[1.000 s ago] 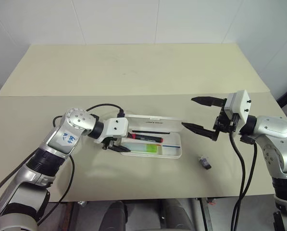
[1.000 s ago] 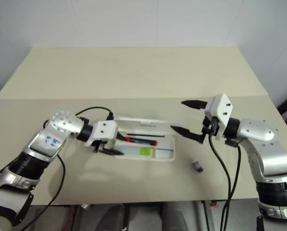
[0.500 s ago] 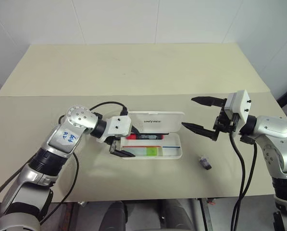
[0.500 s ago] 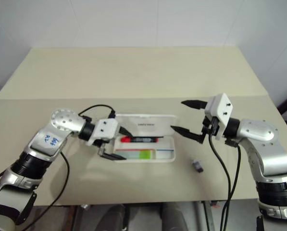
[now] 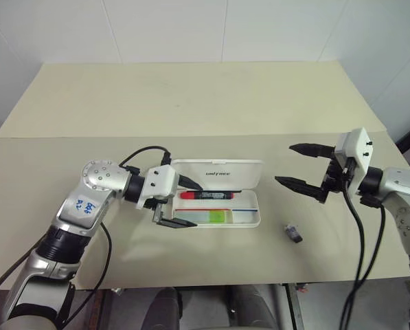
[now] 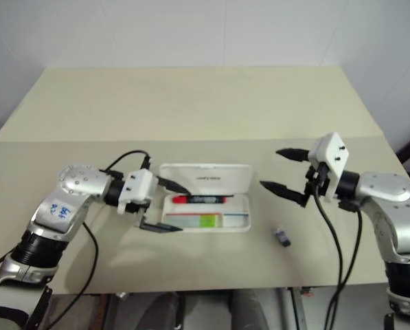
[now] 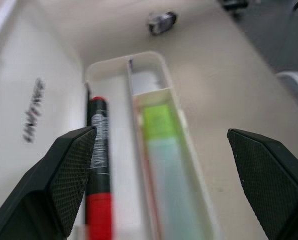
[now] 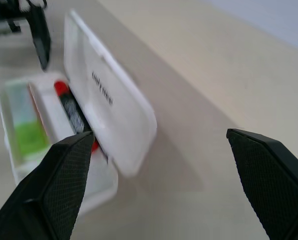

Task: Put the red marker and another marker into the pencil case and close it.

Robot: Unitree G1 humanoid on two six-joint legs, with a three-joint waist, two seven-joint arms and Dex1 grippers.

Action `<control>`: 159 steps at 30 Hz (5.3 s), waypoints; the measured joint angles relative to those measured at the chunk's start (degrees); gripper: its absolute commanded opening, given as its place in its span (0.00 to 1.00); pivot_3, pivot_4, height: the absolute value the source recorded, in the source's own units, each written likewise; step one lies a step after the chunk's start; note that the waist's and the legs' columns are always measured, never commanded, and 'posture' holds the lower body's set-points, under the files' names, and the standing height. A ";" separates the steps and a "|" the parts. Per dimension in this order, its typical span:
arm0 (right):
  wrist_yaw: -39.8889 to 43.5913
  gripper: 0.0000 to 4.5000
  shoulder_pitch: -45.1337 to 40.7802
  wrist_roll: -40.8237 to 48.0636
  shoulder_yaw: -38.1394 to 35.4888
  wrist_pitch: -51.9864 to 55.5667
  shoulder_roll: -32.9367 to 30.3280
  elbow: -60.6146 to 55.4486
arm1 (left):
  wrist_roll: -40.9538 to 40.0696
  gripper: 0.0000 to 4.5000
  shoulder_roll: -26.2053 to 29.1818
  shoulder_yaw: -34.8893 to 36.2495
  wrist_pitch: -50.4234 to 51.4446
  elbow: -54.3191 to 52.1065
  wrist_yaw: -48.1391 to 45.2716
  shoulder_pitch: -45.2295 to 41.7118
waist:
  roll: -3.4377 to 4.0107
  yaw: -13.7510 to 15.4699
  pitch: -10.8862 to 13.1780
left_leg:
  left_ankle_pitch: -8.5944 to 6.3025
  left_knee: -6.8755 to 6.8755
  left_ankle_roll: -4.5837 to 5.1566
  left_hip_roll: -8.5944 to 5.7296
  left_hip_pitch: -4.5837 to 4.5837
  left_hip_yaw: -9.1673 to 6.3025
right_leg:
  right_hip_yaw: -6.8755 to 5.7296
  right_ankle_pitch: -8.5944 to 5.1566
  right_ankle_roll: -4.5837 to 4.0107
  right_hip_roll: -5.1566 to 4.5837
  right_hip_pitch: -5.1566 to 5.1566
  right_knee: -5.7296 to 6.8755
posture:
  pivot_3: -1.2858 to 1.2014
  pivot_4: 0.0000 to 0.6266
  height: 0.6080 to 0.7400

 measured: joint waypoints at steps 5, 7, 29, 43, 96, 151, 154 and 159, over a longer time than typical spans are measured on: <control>1.27 1.00 1.99 -0.07 -0.16 7.48 -8.01 -2.51 | -4.84 0.99 2.54 4.29 3.69 -3.87 0.14 3.67 | 0.00 0.05 0.00 | 0.02 0.03 0.04 0.02 0.06 -0.01 | -0.02 -0.14 -0.25 0.02 0.07 -0.06 | 0.52 0.24 1.00; 1.34 1.00 4.09 -0.04 -0.10 11.44 -11.58 -5.09 | -5.85 0.99 2.96 5.96 3.30 -5.55 0.62 5.79 | 0.02 0.06 0.00 | 0.03 0.03 0.04 0.01 0.08 0.03 | 0.00 -0.17 -0.29 -0.01 0.10 -0.09 | 0.52 0.24 1.00; -14.40 1.00 5.16 8.80 3.86 53.24 -12.63 -26.22 | -5.41 0.99 3.43 8.33 -1.10 -6.54 3.69 11.59 | -0.01 0.05 -0.01 | -0.02 0.50 0.00 0.04 -0.07 0.08 | 0.01 -0.51 -0.89 -0.01 0.13 -0.17 | 0.52 0.24 1.00; -23.06 0.66 -0.24 7.10 12.47 58.19 -5.70 -23.36 | -6.27 1.00 8.01 11.25 -0.83 -7.21 3.58 13.97 | -0.02 0.06 0.00 | -0.07 0.45 0.04 0.08 -0.13 0.07 | -0.01 -0.52 -0.91 -0.01 0.11 -0.31 | 0.52 0.24 1.00; 10.31 0.90 -25.13 -21.42 40.27 12.83 3.60 -1.35 | -6.45 1.00 10.87 14.61 -0.18 -11.11 7.14 17.10 | -0.01 -0.13 0.00 | -0.46 0.49 -0.19 0.65 -0.07 0.20 | 0.00 -0.63 -1.11 0.57 -0.09 -0.01 | 0.52 0.24 1.00; 16.26 1.00 -15.24 2.29 6.28 -6.24 10.62 9.37 | -7.39 0.02 -4.08 13.41 2.81 24.02 18.51 -7.83 | 0.03 0.13 0.03 | -0.51 0.52 -0.27 0.61 0.00 0.20 | 0.02 -0.08 -0.13 0.59 0.06 -0.03 | 0.52 0.24 1.00; 16.04 1.00 -15.16 2.38 6.27 -6.17 10.74 8.61 | -6.61 0.02 -6.22 11.66 -0.02 27.26 15.57 -10.59 | 0.03 -0.04 0.03 | -0.53 0.51 -0.31 0.62 0.00 0.22 | 0.03 -0.07 -0.12 0.60 0.05 -0.04 | 0.52 0.24 1.00; 15.31 1.00 -14.86 2.42 6.27 -6.06 10.75 7.94 | -6.62 0.02 -7.68 9.13 -1.91 26.73 8.47 -10.95 | 0.04 0.00 0.03 | -0.53 0.52 -0.31 0.63 0.00 0.22 | 0.03 -0.08 -0.13 0.60 0.04 -0.03 | 0.52 0.24 1.00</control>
